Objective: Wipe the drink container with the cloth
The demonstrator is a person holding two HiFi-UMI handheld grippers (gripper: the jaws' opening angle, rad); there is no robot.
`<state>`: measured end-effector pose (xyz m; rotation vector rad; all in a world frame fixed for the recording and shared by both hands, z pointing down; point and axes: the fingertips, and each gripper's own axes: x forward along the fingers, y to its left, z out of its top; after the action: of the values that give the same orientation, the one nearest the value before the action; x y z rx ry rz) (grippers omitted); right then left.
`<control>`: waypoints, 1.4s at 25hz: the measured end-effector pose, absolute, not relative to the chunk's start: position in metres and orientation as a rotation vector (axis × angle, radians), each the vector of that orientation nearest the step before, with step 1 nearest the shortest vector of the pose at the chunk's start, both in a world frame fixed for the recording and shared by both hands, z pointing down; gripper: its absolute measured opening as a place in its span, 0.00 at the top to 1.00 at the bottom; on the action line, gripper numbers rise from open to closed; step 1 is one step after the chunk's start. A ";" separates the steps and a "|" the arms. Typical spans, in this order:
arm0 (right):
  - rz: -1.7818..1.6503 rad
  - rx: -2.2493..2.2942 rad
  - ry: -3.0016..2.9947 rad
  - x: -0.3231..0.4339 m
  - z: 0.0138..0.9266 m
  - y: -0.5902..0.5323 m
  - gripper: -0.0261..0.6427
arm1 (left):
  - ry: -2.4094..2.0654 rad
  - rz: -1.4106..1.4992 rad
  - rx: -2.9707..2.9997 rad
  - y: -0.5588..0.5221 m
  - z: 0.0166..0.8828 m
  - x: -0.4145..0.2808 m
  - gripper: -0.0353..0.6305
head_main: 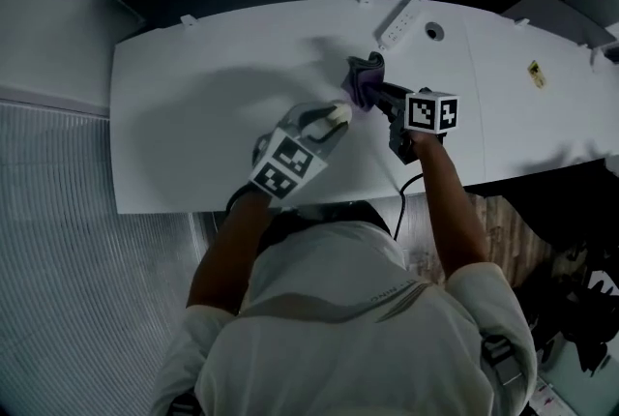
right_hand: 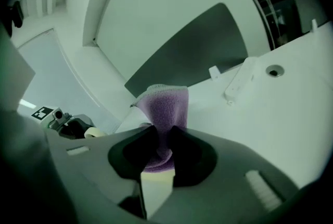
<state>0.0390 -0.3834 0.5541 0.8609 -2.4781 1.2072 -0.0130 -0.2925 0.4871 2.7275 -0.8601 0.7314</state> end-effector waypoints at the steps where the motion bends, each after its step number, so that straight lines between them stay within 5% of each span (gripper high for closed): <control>1: 1.183 0.931 -2.491 0.048 0.547 -0.379 0.83 | -0.868 0.702 2.738 -0.292 0.481 -0.013 0.75; 6: 1.086 1.203 -2.569 0.084 0.503 -0.346 0.83 | -0.928 0.515 2.792 -0.280 0.439 -0.022 0.75; 16: 0.790 1.506 -2.769 0.100 0.379 -0.271 0.83 | -1.276 0.114 2.810 -0.248 0.341 -0.077 0.91; 35: 0.310 1.610 -2.873 0.101 0.279 -0.210 0.84 | -1.442 -0.058 2.857 -0.202 0.269 -0.115 0.94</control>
<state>0.1013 -0.2097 0.2788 1.6099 -2.8731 0.3105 -0.1147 -0.2024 0.2689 2.8572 -1.4422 -0.0582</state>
